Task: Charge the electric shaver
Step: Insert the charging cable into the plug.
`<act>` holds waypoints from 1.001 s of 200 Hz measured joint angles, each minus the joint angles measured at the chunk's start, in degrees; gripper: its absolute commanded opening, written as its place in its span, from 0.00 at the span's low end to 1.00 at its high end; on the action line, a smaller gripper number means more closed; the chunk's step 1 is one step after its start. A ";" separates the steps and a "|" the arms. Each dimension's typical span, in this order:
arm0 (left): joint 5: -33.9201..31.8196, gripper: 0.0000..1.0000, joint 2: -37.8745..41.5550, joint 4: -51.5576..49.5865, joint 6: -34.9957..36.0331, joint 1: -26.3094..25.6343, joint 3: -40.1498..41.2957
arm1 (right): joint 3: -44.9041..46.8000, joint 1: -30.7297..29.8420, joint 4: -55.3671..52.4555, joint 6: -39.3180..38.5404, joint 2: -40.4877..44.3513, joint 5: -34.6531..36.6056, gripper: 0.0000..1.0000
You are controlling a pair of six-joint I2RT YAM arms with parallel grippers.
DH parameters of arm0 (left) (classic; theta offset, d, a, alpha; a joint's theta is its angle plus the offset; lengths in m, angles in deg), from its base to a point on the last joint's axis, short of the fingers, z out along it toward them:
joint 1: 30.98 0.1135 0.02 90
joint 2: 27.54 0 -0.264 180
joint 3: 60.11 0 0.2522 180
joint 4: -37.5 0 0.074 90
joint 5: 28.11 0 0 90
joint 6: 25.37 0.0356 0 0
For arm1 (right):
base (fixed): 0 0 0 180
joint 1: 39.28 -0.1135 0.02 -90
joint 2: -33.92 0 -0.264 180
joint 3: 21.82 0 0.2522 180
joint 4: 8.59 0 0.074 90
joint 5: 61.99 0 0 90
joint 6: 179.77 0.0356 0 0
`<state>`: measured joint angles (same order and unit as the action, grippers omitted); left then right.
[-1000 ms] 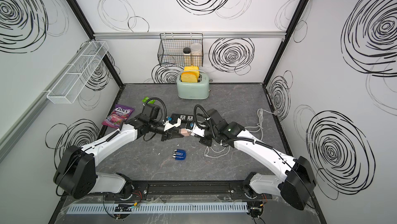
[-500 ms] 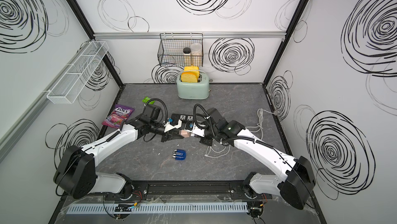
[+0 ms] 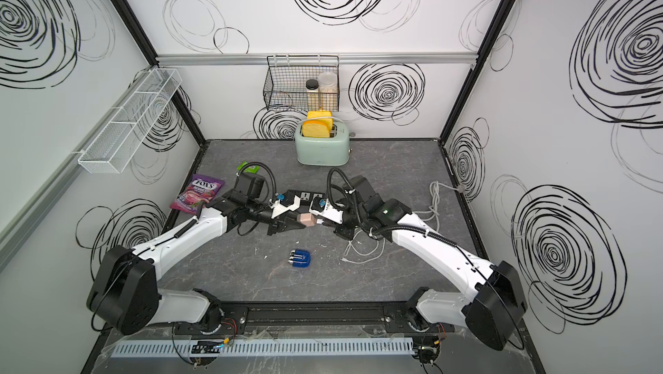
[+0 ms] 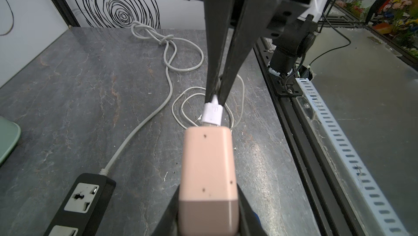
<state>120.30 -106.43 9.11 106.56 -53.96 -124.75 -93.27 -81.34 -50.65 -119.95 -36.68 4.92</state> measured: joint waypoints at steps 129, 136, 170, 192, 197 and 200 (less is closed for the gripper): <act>0.39 0.00 -0.61 -2.23 2.01 -0.72 -1.38 | 1.22 2.03 1.38 0.81 0.52 -4.83 0.00; 0.28 0.00 -0.68 -2.40 2.03 -0.79 -1.44 | 1.22 2.03 1.27 0.76 0.33 -4.83 0.00; -1.01 0.00 -1.22 -3.52 2.23 -2.03 -1.86 | 1.18 2.14 -0.39 -0.33 -0.68 -4.98 0.00; -1.07 0.00 -1.25 -3.67 2.19 -2.25 -1.86 | 1.18 2.14 -0.76 -0.74 -0.70 -5.29 0.00; -1.07 0.00 -1.25 -3.67 2.16 -2.25 -1.86 | 1.20 2.14 -0.76 -0.72 -0.68 -5.31 0.00; -1.07 0.00 -1.25 -3.67 2.16 -2.25 -1.86 | 1.20 2.14 -0.72 -0.70 -0.68 -5.31 0.00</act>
<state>119.23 -107.68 5.44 108.73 -56.22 -126.60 -92.07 -79.20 -51.37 -120.65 -37.36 -0.40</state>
